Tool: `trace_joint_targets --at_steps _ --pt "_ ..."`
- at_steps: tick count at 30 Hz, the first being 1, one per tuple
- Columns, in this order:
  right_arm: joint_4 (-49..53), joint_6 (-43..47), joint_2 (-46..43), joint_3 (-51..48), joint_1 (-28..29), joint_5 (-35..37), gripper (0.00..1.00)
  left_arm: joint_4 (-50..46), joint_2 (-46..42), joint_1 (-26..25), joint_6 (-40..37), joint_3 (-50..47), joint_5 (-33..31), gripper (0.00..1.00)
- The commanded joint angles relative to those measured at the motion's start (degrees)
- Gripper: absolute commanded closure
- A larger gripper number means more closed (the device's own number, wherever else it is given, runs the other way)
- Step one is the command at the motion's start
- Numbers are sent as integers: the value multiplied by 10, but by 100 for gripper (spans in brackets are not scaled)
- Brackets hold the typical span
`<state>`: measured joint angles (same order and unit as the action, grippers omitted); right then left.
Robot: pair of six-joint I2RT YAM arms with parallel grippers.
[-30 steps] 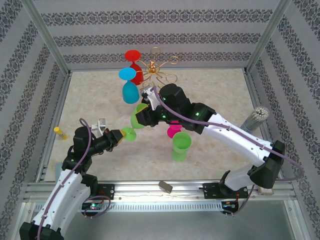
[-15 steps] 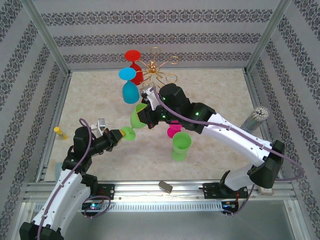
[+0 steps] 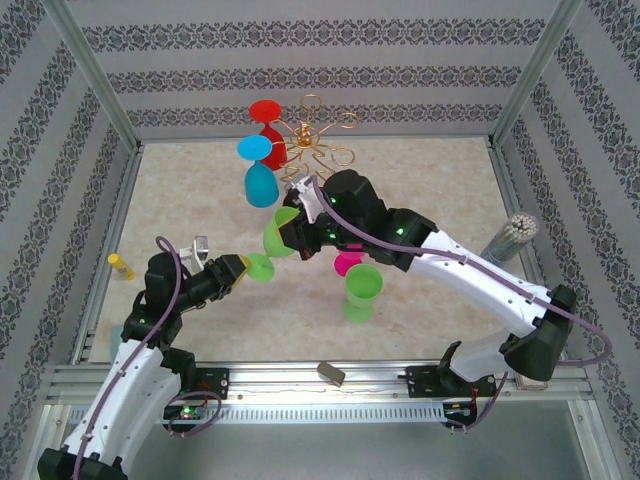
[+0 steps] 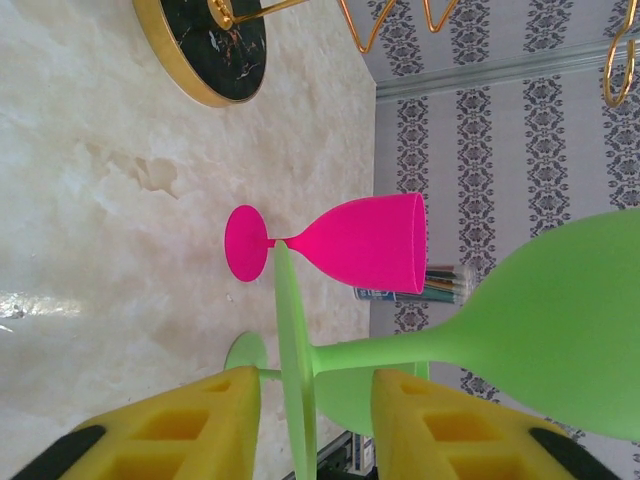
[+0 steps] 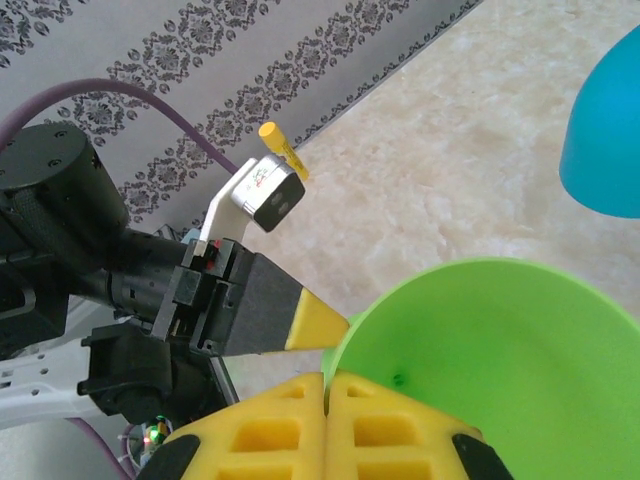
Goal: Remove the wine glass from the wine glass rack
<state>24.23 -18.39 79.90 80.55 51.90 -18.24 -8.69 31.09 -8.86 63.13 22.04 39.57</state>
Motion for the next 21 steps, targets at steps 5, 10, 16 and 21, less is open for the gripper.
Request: trace_joint_targets --at_steps 5,10,16,21 --pt "3 -6 -29 -29 14 52 100 -79 -17 6 -45 40 -34 59" --pt "11 -3 -33 -47 29 98 100 -157 -27 6 -85 71 -66 58" --pt "15 -6 -30 -73 54 172 100 -229 -29 6 -125 112 -104 57" --pt "20 -4 -18 -89 74 223 100 -263 -24 6 -144 135 -125 58"
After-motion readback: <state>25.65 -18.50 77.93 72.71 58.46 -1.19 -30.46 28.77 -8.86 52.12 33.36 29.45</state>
